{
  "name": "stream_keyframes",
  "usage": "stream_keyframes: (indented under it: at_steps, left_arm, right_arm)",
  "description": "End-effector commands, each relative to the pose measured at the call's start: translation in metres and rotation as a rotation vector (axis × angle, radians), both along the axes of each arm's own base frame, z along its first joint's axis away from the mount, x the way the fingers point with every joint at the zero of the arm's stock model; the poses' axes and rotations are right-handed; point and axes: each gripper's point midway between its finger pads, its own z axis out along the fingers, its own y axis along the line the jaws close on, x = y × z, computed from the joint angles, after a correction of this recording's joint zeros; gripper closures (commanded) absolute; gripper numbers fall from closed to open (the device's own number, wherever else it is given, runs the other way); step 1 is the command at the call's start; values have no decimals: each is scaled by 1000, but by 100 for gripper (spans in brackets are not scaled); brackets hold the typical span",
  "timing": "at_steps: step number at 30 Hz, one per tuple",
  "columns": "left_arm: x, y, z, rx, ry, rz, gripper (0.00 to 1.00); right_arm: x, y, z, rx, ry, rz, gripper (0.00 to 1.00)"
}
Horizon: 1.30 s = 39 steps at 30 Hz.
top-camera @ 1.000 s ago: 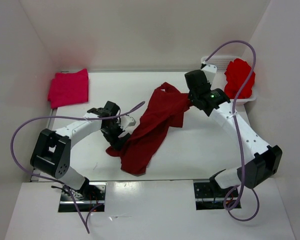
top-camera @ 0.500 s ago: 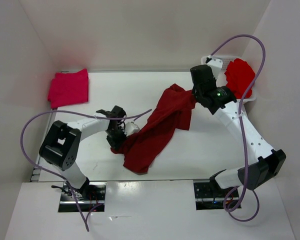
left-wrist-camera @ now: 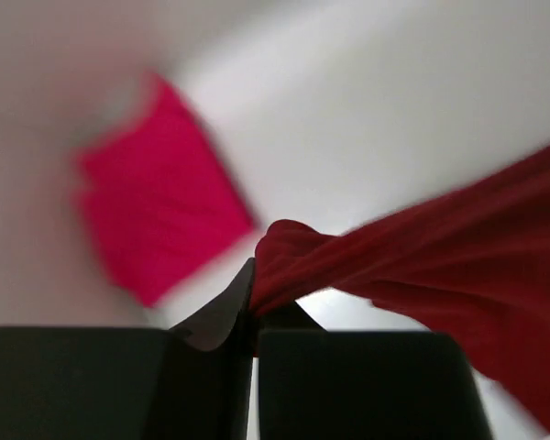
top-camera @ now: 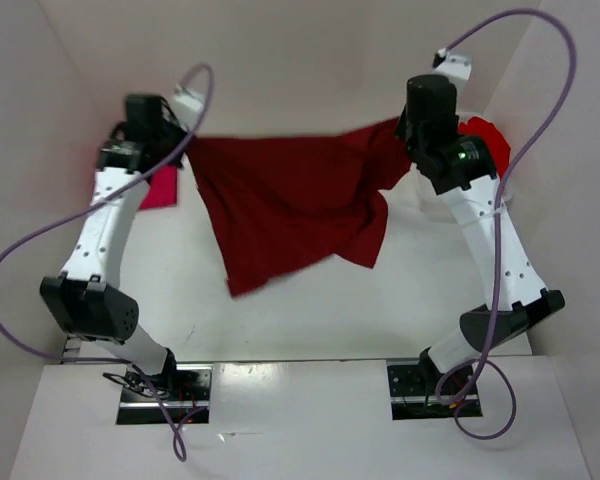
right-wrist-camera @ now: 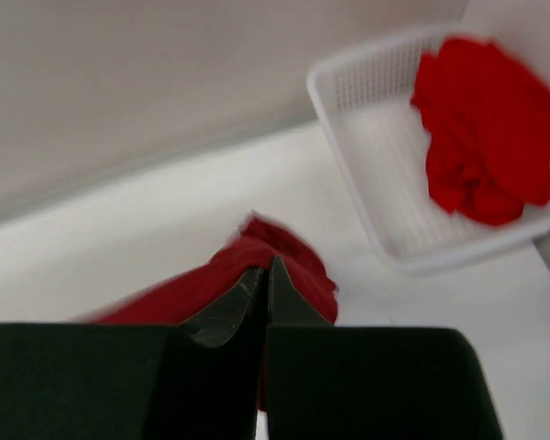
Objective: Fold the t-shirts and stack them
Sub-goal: Flatten out the tshirt
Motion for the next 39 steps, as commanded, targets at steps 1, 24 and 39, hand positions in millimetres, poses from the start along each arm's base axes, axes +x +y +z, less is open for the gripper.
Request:
stream_keyframes:
  at_steps: [1,24,39]
  left_arm:
    - [12,46,172,-35,-441,172,100]
    - [-115,65,-20,117,86,109,100]
    - [17,60,285,-144,-704,240,100]
  right_arm:
    - [-3,-20,98,12,-225,-59,100]
    - [-87,51,-151,16,429,366,100]
    - [47,-28,134,156,-299,-91,100]
